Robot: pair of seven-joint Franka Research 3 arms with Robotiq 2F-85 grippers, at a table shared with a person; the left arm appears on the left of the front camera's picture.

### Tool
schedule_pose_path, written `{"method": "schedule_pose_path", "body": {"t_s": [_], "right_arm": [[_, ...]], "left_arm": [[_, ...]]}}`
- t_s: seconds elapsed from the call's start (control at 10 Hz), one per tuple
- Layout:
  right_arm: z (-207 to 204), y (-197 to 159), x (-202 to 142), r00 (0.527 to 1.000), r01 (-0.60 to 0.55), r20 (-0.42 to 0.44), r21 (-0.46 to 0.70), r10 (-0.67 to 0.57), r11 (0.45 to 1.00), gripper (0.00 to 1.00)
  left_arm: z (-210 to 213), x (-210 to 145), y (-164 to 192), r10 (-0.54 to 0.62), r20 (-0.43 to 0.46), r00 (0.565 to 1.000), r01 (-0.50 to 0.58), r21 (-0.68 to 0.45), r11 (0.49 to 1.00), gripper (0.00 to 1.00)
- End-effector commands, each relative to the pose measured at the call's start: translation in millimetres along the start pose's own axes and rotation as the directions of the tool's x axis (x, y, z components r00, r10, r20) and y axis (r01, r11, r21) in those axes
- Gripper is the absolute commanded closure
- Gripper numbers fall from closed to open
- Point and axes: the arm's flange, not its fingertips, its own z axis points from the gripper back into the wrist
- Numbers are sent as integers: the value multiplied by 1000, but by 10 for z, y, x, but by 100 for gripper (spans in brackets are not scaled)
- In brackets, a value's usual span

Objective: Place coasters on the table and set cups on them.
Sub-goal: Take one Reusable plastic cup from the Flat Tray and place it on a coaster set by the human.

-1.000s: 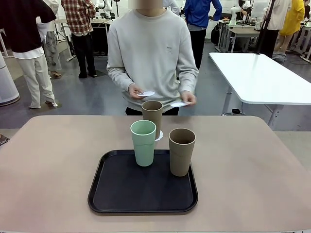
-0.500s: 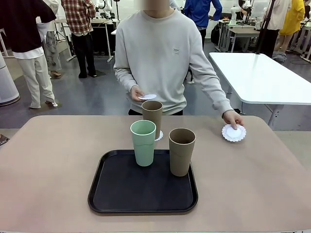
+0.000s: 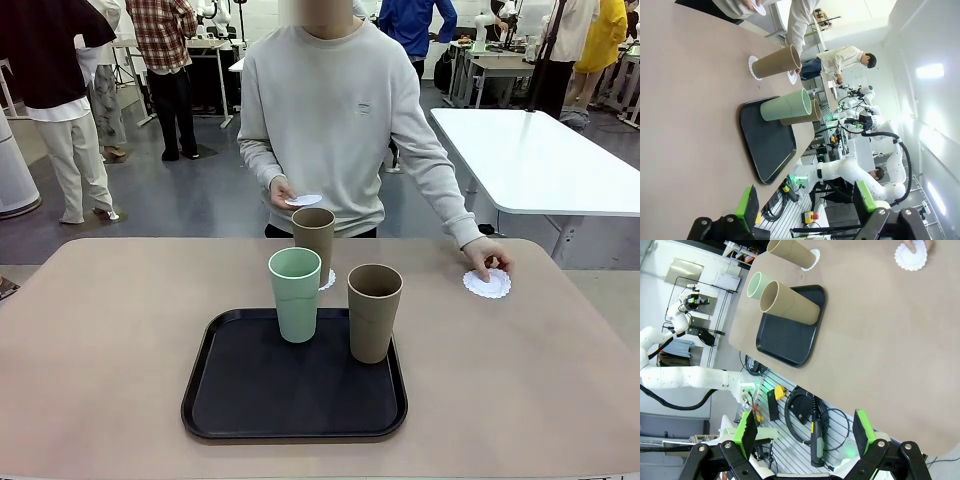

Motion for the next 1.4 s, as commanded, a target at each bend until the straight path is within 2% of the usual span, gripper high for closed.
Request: {"method": "schedule_pose_path", "body": {"t_s": [0.0,0.5,0.6,0.7,0.8,1.0,1.2,1.3], "right_arm": [[-9,0,7,1000,-2,3,16,2,1000,0],[0,0,0,1000,0,0,0,0,1000,0],[-21,60,155,977,-202,-58,63,206,977,0],[-97,182,334,874,-459,-113,123,472,880,0],[-156,252,438,804,-568,-143,101,577,816,0],[-369,683,786,658,-727,-242,38,712,685,0],[-659,1018,958,551,-824,-334,-72,765,562,0],[-857,1174,1028,519,-853,-370,-170,771,493,0]], "left_arm": [[12,-3,-3,-2,4,1000,2,-4,1000,0],[12,-3,-3,-2,4,1000,2,-4,1000,0],[12,-3,-3,-2,4,1000,2,-4,1000,0],[12,-3,-3,-2,4,1000,2,-4,1000,0],[12,-3,-3,-2,4,1000,2,-4,1000,0],[12,-3,-3,-2,4,1000,2,-4,1000,0],[12,-3,-3,-2,4,1000,2,-4,1000,0],[12,-3,-3,-2,4,1000,2,-4,1000,0]]}}
